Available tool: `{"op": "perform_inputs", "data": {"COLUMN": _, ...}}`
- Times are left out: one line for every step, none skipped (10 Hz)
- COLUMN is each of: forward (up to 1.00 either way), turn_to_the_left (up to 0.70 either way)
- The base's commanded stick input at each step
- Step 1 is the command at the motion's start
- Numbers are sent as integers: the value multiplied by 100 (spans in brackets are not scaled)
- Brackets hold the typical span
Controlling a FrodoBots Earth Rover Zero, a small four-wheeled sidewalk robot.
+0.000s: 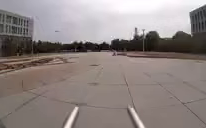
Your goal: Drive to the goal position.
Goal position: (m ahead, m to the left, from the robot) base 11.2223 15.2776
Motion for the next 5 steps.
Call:
{"op": "perform_inputs", "data": {"forward": 69, "turn_to_the_left": 0}}
{"op": "perform_inputs", "data": {"forward": 69, "turn_to_the_left": 0}}
{"op": "perform_inputs", "data": {"forward": 69, "turn_to_the_left": 0}}
{"op": "perform_inputs", "data": {"forward": 69, "turn_to_the_left": -6}}
{"op": "perform_inputs", "data": {"forward": 69, "turn_to_the_left": -35}}
